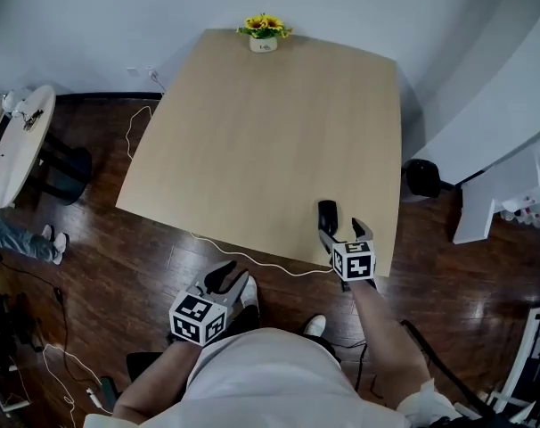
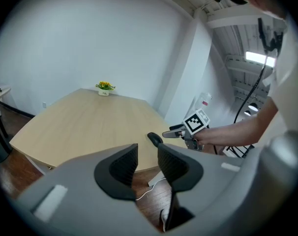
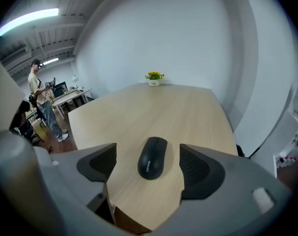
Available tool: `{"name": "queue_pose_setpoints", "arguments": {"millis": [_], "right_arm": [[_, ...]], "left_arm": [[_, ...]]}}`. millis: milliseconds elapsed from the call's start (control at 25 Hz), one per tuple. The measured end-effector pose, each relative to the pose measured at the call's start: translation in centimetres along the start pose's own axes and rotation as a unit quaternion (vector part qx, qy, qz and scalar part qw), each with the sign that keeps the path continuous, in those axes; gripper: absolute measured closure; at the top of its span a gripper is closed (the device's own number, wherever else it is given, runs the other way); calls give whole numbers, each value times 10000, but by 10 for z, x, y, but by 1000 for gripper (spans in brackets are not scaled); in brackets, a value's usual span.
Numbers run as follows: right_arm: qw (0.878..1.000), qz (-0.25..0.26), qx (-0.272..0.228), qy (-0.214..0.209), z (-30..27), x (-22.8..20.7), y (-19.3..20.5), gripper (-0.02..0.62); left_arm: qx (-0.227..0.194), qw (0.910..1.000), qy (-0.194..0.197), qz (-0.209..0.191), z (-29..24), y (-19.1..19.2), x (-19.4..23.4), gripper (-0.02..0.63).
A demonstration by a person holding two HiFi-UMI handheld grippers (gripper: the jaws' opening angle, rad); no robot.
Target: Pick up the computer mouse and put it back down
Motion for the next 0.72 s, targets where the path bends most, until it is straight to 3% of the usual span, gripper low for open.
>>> {"name": "queue_pose_setpoints", "arguments": {"millis": [280, 720], "right_arm": [[9983, -161, -498, -243, 118, -4, 0, 183], [9918, -265, -1201, -335, 267, -18, 10, 181]], "left_arm": [[-245, 9996, 134, -106, -16, -10, -24, 509], [-323, 9994, -24, -151, -8, 3, -53, 509]]}}
Point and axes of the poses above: the fingertips, and each gripper's own axes: z backward along the fingers, x to its left, y out of its underside, the point moved 2 cm from there along z, backward along the fingers, and after that the axes turned 10 degrees about y, right-handed, at the moved point
